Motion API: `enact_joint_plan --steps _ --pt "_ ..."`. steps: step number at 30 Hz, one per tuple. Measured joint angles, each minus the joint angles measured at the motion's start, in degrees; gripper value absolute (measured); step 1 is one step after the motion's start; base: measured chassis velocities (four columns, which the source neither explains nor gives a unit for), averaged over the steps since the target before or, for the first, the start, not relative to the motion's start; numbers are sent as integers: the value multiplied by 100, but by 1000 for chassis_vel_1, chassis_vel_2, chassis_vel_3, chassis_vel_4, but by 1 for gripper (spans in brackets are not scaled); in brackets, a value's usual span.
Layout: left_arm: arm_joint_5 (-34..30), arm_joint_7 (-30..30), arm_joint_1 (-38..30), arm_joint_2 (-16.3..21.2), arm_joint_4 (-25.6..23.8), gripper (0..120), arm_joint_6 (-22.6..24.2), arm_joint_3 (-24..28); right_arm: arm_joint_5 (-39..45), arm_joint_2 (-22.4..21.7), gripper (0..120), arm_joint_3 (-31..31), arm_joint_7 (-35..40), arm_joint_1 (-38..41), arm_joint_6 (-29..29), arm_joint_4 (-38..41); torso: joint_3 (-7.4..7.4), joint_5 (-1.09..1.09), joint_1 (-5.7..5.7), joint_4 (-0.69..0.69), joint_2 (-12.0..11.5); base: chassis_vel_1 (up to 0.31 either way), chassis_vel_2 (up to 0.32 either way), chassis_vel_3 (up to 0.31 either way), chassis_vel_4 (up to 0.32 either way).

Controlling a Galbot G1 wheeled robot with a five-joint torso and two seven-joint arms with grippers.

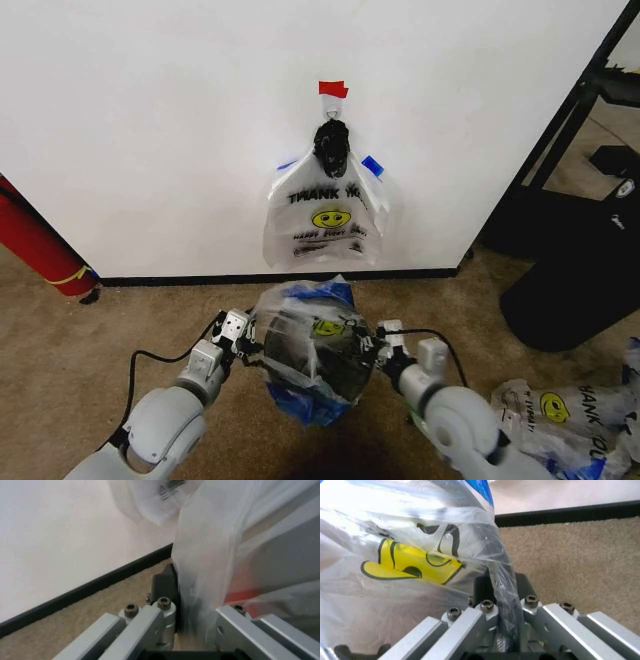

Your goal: Pick up the garbage bag from the wall and place it over the trash bin.

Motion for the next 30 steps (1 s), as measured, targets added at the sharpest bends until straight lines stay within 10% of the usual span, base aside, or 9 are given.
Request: enact_joint_plan --steps 11,17,30 --pt "468 410 338 137 -340 33 -550 -238 -821 120 0 160 -284 -59 472 -297 0 1 0 1 0 0 0 0 0" --pt "1513 845 361 236 -99 58 -1932 -414 -2289 153 0 326 -928 -87 1510 -563 0 1 0 2 0 0 0 0 0" --pt "1793 1012 -124 121 321 99 -2197 -65 -3871 155 0 551 -1252 -523 2386 -262 0 0 0 1 0 0 0 0 0"
